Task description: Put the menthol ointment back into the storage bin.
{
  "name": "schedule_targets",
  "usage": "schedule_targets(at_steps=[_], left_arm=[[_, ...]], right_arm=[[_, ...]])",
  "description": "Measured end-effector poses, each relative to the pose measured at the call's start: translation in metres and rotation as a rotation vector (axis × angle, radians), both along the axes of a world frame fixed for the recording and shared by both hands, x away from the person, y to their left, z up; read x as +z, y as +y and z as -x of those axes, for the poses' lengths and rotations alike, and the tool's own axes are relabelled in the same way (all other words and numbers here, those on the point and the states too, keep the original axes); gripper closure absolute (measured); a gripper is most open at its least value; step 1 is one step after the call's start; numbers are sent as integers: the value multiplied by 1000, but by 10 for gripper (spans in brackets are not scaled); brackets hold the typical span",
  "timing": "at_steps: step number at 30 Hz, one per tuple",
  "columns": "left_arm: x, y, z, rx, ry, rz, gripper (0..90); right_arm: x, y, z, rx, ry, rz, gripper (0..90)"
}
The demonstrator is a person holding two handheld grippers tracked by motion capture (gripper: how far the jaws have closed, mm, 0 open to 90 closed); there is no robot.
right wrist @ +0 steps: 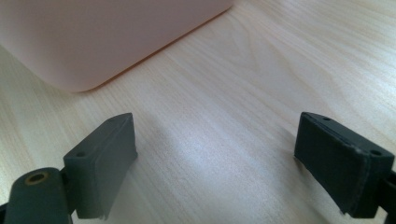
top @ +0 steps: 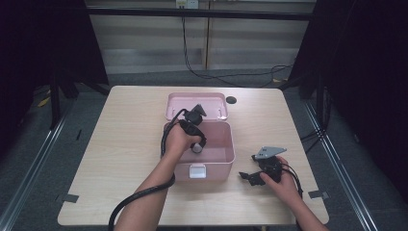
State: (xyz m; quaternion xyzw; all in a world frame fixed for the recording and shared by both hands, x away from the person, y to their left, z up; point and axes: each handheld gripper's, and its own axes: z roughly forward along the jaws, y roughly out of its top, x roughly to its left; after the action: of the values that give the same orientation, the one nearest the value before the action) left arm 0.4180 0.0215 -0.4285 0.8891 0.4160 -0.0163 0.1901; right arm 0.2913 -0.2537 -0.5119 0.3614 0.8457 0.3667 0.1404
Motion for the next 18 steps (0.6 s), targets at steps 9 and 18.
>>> schedule_targets(at_steps=[9,18], left_arm=[[-3,-2,0,0,3,8,497],[-8,0,-1,0,-4,4,497]], right_arm=[[0,0,0,-1,0,0,117],[0,0,0,0,0,-1,117]])
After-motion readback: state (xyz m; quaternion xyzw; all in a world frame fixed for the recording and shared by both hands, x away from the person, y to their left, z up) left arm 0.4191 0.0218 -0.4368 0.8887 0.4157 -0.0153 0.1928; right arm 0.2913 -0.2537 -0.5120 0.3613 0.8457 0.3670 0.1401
